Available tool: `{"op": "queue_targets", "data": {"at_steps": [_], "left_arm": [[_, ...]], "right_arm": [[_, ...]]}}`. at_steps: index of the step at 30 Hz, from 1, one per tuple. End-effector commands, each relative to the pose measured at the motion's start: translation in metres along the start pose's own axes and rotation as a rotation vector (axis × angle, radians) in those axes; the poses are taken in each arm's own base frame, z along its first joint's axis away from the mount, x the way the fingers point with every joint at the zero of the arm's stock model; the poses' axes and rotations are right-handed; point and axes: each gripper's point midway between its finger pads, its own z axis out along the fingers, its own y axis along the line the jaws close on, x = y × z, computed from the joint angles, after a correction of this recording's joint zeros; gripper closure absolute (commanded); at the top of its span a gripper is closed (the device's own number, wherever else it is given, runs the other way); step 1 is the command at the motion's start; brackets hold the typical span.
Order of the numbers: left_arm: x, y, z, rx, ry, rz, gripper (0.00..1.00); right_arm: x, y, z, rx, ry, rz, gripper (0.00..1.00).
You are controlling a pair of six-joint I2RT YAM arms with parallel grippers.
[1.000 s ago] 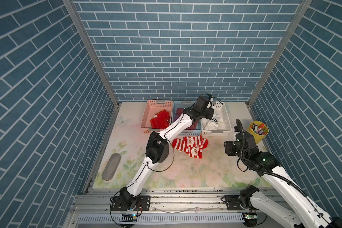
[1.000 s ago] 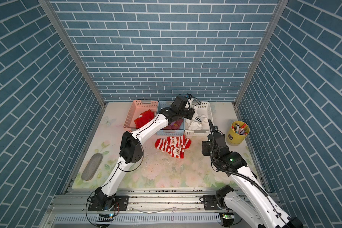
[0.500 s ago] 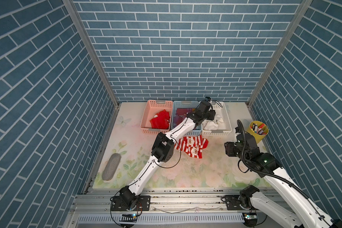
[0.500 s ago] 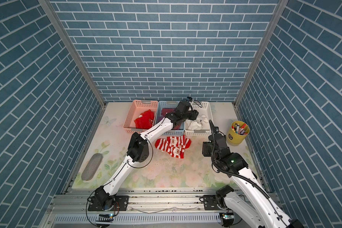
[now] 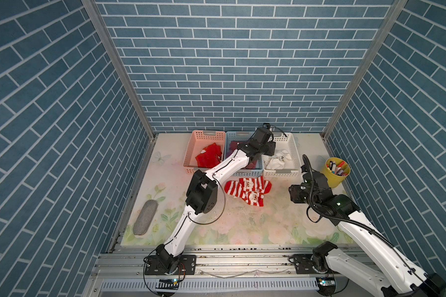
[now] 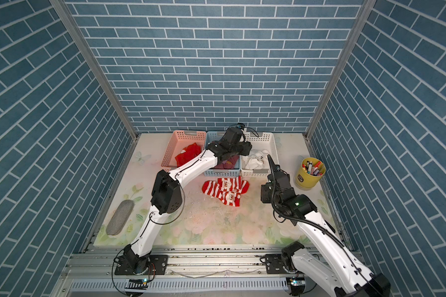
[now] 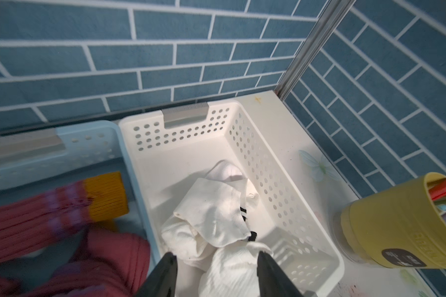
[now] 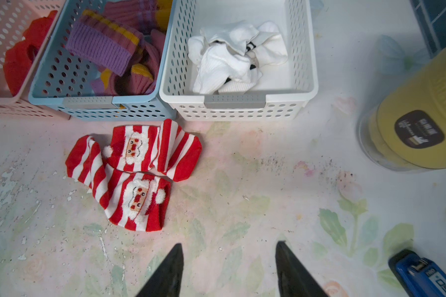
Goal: Sort the socks into the basket by color
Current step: Place the sock in the bin.
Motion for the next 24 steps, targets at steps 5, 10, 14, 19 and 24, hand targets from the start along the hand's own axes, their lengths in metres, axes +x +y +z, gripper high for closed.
{"op": "queue_targets", "data": {"at_steps": [5,10,14,19,24], "left_arm": [[0.000,0.036,-0.070,-0.040,0.025,-0.054,0.43],[0.019,0.077,-0.112,-0.160,0.057,-0.050,0.43],[0.036,0.101,-0.139,-0.209,0.090,-0.067,0.43],[0.066,0.118,-0.163,-0.256,0.143,-0.068,0.43],[0.091,0.132,-0.182,-0.301,0.179,-0.083,0.42]], "right_arm": [[0.001,0.020,0.018,-0.097,0.016,0.046,0.42],[0.005,0.035,0.036,-0.153,0.051,0.053,0.41],[0.007,0.048,0.050,-0.179,0.079,0.044,0.38],[0.010,0.071,0.069,-0.201,0.120,0.004,0.36],[0.017,0.096,0.086,-0.228,0.162,-0.038,0.35]]}}
